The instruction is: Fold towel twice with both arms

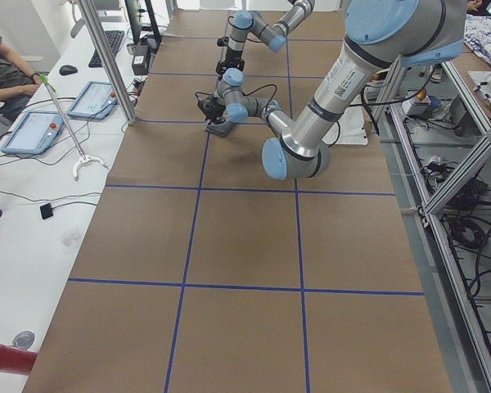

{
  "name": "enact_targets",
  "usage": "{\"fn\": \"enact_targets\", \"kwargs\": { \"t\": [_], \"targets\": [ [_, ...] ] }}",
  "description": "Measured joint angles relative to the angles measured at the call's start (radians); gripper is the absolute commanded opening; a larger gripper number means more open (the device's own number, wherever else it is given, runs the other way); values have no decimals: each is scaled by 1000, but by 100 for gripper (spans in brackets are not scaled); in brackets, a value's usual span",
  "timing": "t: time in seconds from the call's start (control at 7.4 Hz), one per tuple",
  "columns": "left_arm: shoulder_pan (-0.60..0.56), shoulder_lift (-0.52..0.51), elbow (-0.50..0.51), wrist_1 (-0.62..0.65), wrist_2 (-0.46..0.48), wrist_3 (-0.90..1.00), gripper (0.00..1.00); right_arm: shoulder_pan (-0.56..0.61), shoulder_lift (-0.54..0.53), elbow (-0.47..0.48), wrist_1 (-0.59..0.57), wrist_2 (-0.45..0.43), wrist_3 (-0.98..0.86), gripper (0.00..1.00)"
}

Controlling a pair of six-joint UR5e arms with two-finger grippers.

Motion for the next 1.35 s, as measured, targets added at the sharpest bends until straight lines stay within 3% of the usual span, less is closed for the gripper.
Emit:
{"fn": "enact_targets", "kwargs": {
  "t": [0.68, 0.95, 1.35],
  "targets": [
    [-56, -8, 29, -47, -12, -4, 100, -43, 42, -11, 2, -8, 23, 100],
    [-76, -6, 25, -50, -60, 1, 100, -74, 92, -34, 2, -17, 41, 100],
    [-40, -17, 25, -62, -81, -14, 100, -24, 94, -38, 1, 9, 5, 100]
  ]
}}
